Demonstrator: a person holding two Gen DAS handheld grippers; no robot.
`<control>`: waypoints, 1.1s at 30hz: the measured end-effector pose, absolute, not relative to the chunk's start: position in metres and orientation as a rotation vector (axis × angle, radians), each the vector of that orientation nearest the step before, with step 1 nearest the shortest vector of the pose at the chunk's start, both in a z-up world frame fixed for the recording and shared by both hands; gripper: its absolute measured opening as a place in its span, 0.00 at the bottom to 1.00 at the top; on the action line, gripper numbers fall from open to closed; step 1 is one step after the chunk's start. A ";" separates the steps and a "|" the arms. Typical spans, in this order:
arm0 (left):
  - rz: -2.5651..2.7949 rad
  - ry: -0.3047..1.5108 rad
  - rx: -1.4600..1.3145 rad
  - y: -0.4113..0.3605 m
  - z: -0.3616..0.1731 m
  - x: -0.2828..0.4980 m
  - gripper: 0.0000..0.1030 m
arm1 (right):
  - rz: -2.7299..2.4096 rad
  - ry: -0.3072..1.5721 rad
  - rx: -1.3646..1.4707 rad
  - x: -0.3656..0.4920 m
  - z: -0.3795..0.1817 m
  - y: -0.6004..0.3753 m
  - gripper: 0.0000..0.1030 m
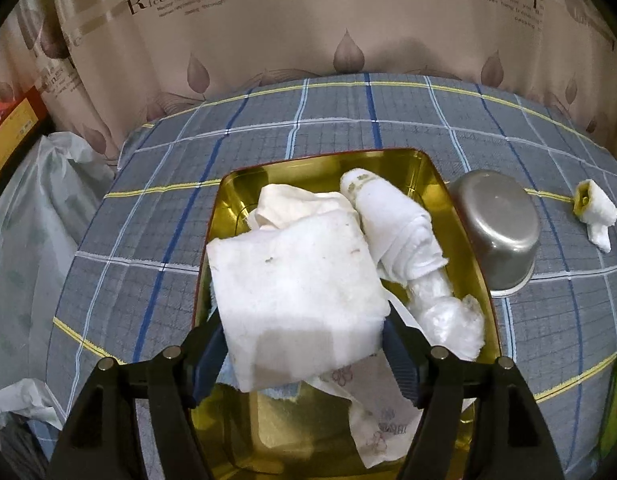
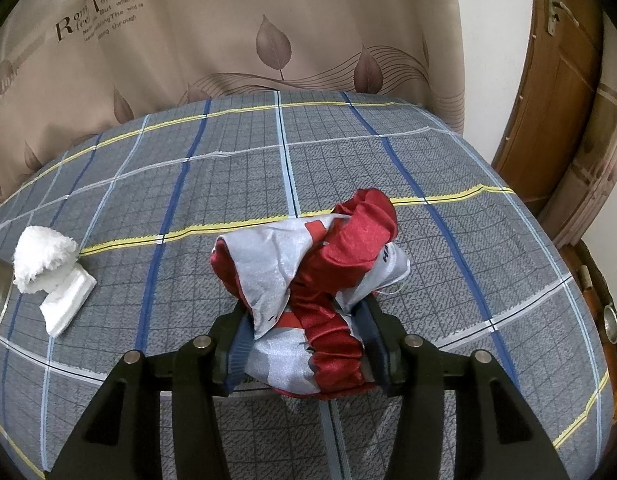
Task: Organize soft objects
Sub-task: 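Lower the white square cloth into the gold tray and open the left gripper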
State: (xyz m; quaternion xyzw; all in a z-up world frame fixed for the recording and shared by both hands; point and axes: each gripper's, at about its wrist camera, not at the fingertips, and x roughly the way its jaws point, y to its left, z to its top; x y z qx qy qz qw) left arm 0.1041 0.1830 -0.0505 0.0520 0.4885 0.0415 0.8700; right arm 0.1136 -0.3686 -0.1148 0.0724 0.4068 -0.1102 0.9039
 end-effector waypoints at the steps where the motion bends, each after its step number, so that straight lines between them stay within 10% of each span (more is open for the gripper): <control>1: 0.088 1.023 0.114 0.183 -0.051 0.105 0.72 | -0.229 0.842 0.147 0.114 -0.115 -0.369 0.46; 33: -0.044 1.032 0.087 0.193 -0.018 0.093 0.74 | -0.248 0.863 0.108 0.119 -0.115 -0.362 0.48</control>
